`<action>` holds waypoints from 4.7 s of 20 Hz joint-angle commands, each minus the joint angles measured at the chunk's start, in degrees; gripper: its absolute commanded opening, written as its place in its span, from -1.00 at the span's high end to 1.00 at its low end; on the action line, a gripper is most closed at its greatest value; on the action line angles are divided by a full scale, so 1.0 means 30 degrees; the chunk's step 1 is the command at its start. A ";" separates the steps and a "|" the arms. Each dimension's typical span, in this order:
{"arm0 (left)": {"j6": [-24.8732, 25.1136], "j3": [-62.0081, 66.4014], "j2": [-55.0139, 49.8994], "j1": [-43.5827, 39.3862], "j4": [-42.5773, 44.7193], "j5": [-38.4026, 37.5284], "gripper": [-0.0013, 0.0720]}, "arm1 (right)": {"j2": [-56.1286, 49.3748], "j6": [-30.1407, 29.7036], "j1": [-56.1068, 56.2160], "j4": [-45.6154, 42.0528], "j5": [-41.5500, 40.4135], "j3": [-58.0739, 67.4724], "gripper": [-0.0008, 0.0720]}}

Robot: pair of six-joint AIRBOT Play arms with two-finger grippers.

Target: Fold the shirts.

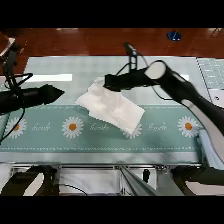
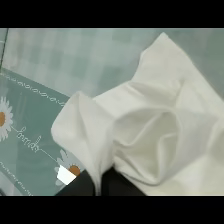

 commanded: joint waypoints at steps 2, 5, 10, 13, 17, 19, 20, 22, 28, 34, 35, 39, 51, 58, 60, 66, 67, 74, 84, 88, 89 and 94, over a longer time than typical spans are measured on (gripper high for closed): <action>0.0022 -0.1348 0.0889 0.0299 -0.0022 0.0102 0.93 | -0.5129 0.0277 0.1545 0.0539 -0.0117 0.4124 0.88; 0.0022 -0.1355 0.0874 0.0299 -0.0015 0.0364 0.93 | -0.5916 0.0029 0.1639 0.1756 0.0044 0.4371 -0.05; 0.0080 -0.1348 0.0597 0.0306 0.0007 0.0882 0.93 | -0.3818 -0.0452 -0.1093 0.1260 0.4109 0.4371 -0.17; 0.0080 -0.1348 0.0576 0.0306 0.0015 0.0874 0.93 | 0.0015 0.0495 -0.3723 -0.3082 0.8510 0.4197 -0.17; 0.0080 -0.1355 0.0583 0.0299 0.0007 0.0707 0.93 | 0.8502 0.5843 -0.4371 -1.4236 0.7781 -0.2419 -0.17; 0.0080 -0.1355 0.0583 0.0299 0.0007 0.0663 0.93 | 1.3070 1.0877 -0.4371 -1.6990 0.5005 -0.8786 -0.17; 0.0080 -0.1355 0.0583 0.0299 0.0007 0.0663 0.93 | 1.4855 1.3158 -0.4371 -1.7340 0.3439 -1.1832 -0.17; 0.0080 -0.1355 0.0583 0.0299 0.0007 0.0663 0.93 | 1.7180 1.7019 -0.4371 -1.6138 0.0219 -1.7056 -0.16; 0.0080 -0.1355 0.0568 0.0299 0.0007 0.0678 0.93 | 1.3529 1.0615 -0.4350 -0.3818 -0.5887 -2.0458 -0.14; 0.0080 -0.1355 0.0437 0.0299 0.0007 0.0685 0.93 | 0.7461 0.0823 -0.4350 0.4896 -0.4532 -1.7558 -0.14; 0.0080 -0.1355 0.0415 0.0299 0.0007 0.0685 0.93 | 0.6455 0.0430 -0.4350 0.4889 -0.3956 -1.6830 -0.14; 0.0080 -0.1355 0.0335 0.0299 0.0000 0.0678 0.93 | 0.3140 -0.0925 -0.4146 0.5085 -0.1880 -1.3748 -0.14; 0.0080 -0.1355 0.0335 0.0299 0.0007 0.0663 0.93 | 0.2885 -0.0984 -0.3424 -0.1333 0.2958 -0.1661 0.91; 0.0080 -0.1355 0.0335 0.0299 0.0000 0.0670 0.93 | 0.5617 0.1647 -0.4969 -0.6951 0.7839 0.6783 0.91; 0.0073 -0.1355 0.0335 0.0299 -0.0007 0.0678 0.93 | 0.6433 0.2178 -0.6936 -0.7133 0.9253 0.7949 0.91; 0.0073 -0.1355 0.0335 0.0299 -0.0015 0.0678 0.93 | 0.9049 0.2841 -1.5577 -0.7147 1.4702 0.8539 0.91; 0.0073 -0.1355 0.0335 0.0299 -0.0015 0.0678 0.93 | 0.9340 0.2922 -1.7063 -0.7155 1.5781 0.8539 0.91; 0.0073 -0.1355 0.0335 0.0299 -0.0007 0.0969 0.93 | 1.1118 0.3191 -2.3970 -0.8400 2.0327 0.7337 0.91; 0.0073 -0.1355 0.0335 0.0299 -0.0007 0.1253 0.93 | 1.7107 0.3701 -2.4334 -2.2622 2.0312 -0.2914 0.91; 0.0066 -0.1355 0.0335 0.0299 -0.0022 0.1851 0.93 | 1.8892 0.3534 -2.5594 -2.5172 2.0312 -0.5472 0.91; 0.0066 -0.1355 0.0335 0.0299 -0.0022 0.1909 0.93 | 1.9365 0.3534 -2.6163 -2.5114 2.0320 -0.6258 0.91; 0.0073 -0.1355 0.0335 0.0299 -0.0007 0.1902 0.93 | 2.0305 0.2994 -2.6869 -2.4305 2.0305 -1.0193 0.91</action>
